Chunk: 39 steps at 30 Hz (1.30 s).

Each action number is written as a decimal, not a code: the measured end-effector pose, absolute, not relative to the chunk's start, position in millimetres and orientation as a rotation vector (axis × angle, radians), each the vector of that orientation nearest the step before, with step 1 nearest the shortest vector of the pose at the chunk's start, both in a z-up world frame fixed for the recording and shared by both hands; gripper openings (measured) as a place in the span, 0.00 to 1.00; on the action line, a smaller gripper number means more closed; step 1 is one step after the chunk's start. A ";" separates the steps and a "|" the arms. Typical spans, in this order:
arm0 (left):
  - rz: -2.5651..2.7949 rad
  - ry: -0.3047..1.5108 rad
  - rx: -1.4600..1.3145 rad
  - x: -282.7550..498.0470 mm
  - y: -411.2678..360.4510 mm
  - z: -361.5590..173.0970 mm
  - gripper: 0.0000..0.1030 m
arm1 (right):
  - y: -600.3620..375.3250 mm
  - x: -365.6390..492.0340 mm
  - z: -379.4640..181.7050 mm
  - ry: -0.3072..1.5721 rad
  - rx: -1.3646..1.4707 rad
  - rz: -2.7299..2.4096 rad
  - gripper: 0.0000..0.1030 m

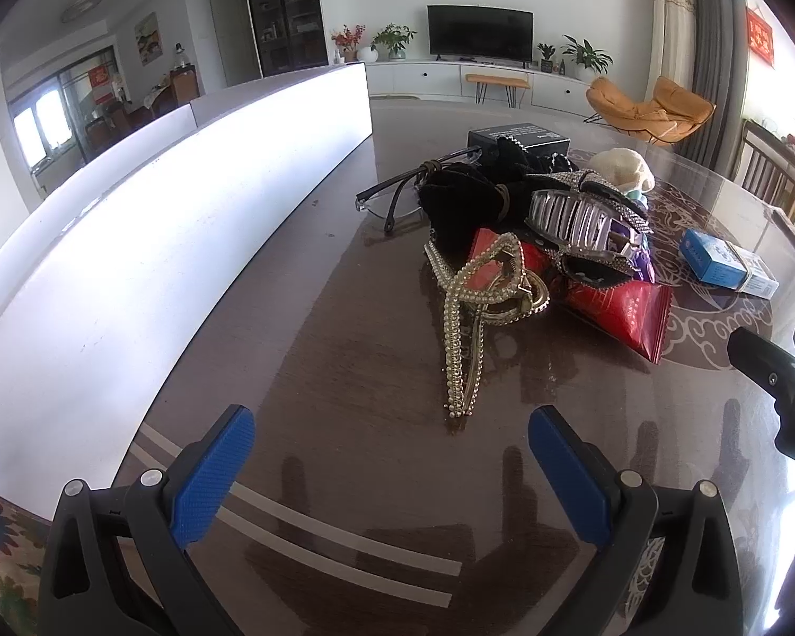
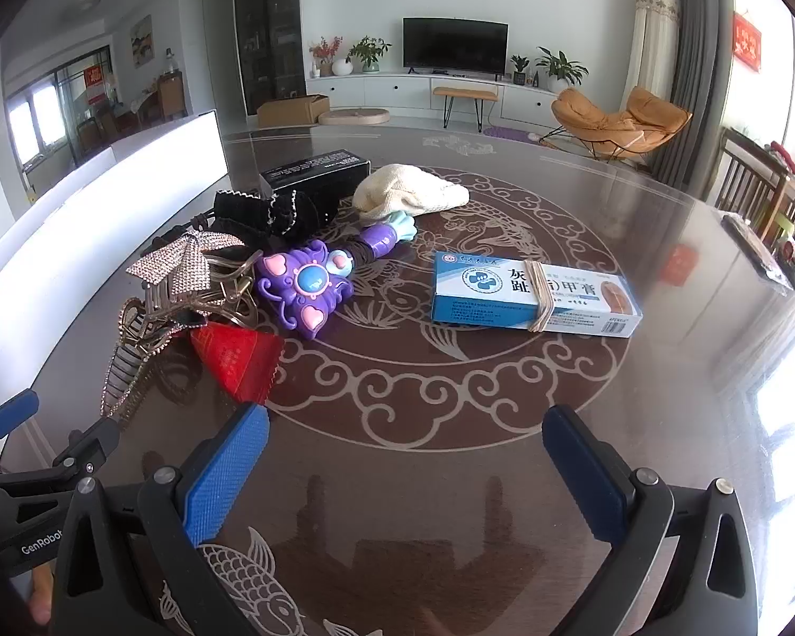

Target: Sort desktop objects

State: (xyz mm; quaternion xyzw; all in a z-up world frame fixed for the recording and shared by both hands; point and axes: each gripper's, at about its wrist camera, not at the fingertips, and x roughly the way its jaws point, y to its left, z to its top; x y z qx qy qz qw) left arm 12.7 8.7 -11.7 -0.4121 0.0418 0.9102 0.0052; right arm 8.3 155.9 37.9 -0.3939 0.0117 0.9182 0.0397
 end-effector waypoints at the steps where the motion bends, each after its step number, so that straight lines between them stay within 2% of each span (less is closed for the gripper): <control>1: 2.851 0.137 -1.291 12.7 8.9 -12.2 1.00 | 156.2 7.8 36.8 0.037 -1.209 2.813 1.00; 25: 2.835 0.130 -1.318 14.5 8.3 -16.3 1.00 | 160.9 3.1 19.6 0.012 -1.262 2.789 1.00; 39: 2.820 0.097 -1.384 7.4 2.3 -18.9 1.00 | 165.6 -6.1 9.7 0.070 -1.328 2.770 1.00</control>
